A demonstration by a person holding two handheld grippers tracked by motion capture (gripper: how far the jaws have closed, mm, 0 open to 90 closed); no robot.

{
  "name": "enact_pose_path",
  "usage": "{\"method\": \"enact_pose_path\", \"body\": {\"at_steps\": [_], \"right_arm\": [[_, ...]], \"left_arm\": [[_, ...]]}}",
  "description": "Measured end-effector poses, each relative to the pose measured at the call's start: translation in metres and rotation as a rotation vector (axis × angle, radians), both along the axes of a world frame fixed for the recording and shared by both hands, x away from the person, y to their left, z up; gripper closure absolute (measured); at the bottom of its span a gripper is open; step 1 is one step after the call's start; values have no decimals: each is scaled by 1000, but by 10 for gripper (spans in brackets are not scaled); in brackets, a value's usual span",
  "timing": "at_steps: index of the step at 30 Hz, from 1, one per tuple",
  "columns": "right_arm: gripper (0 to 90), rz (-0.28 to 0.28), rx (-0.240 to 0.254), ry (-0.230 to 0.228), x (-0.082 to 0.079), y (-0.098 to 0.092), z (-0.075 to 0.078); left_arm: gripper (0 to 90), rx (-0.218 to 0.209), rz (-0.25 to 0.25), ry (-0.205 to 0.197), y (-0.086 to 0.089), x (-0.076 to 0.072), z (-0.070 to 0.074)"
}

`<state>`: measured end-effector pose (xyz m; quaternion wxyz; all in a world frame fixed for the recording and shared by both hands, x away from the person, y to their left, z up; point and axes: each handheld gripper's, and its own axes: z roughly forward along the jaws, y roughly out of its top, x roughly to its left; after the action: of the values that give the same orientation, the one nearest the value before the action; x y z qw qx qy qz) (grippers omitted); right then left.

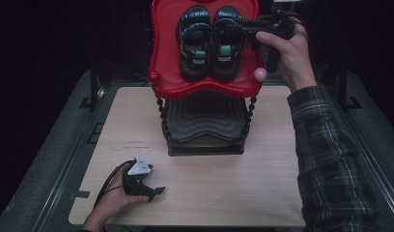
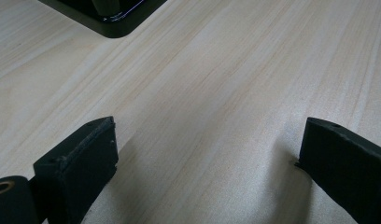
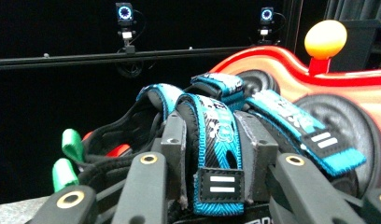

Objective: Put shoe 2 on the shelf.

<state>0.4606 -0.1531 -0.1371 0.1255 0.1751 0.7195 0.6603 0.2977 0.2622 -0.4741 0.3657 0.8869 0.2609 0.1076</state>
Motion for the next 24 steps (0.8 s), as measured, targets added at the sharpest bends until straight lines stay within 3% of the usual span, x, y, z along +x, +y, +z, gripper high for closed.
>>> {"method": "enact_pose_path", "body": {"at_steps": [3,7,12,24], "right_arm": [[626,1,0,6,-2,0,-2],[503,-37,-25,2,-9,-2,1],[406,-59,-12,-1,-21,-18,0],[335,-103,-10,-3,-59,-59,-18]], "left_arm": [[34,0,0,0,0,0,0],[34,0,-1,1,0,0,0],[35,-2,1,1,0,0,0],[35,-1,1,0,0,0,0]]}}
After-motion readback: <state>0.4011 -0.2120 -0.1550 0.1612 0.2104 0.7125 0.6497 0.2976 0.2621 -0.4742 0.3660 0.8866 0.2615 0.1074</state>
